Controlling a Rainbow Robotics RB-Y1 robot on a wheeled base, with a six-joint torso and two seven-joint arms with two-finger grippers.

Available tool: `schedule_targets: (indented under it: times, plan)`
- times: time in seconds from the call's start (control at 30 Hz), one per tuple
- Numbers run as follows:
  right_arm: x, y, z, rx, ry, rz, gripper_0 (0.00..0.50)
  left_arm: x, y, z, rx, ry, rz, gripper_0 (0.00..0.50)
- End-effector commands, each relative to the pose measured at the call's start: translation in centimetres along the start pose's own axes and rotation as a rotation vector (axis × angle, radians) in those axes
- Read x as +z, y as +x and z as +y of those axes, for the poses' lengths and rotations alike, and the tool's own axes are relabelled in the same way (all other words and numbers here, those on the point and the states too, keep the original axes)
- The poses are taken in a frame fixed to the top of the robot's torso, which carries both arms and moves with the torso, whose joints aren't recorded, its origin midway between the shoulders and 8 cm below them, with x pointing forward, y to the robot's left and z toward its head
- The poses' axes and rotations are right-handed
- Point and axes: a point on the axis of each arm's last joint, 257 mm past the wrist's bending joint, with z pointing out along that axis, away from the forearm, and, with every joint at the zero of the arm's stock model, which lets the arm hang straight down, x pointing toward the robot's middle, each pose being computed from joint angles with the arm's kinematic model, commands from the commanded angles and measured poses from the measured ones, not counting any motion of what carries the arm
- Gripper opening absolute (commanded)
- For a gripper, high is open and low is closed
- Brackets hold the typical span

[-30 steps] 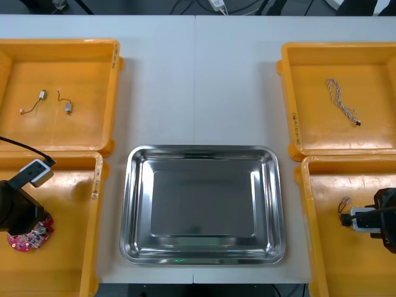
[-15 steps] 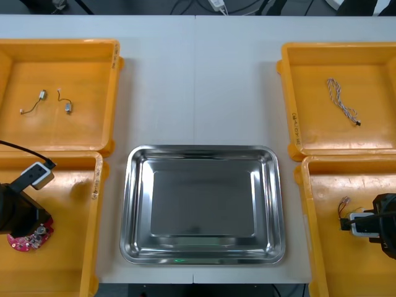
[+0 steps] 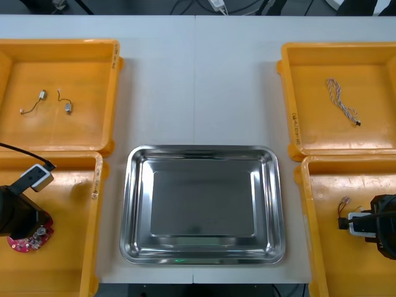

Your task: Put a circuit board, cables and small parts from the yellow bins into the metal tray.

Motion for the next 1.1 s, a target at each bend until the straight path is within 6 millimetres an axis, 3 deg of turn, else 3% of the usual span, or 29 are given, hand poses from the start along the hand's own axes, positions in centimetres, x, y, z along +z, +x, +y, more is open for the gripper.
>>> schedule_targets:
  times: [0.03,0.07,0.57,0.8,0.87,0.93,1.1]
  plan:
    - [0.8,-0.7,1.6,0.049,-0.025,-0.019,0.500,0.0,2.2,0.6,0.133,-0.016,0.048,0.045]
    - [0.9,-0.8,1.7,0.052,-0.027,-0.022,0.500,0.0,2.2,0.5,0.132,-0.015,0.049,0.000]
    - [1.7,-0.4,1.5,0.048,0.007,0.002,0.500,0.0,2.1,0.6,0.129,-0.017,0.047,0.000]
    - [1.8,-0.5,1.6,0.063,0.008,-0.005,0.496,-1.1,1.3,1.3,0.124,-0.022,0.042,0.000]
    - [1.8,-0.6,1.5,0.069,0.008,-0.009,0.391,-1.6,1.1,1.4,0.120,-0.016,0.048,0.000]
    - [1.8,-0.6,1.6,0.079,0.005,-0.010,0.206,-2.5,0.7,1.4,0.109,-0.005,0.052,0.000]
    - [1.8,-0.7,2.0,0.094,-0.007,-0.011,0.084,-3.9,-0.2,1.5,0.098,0.009,0.053,0.000]
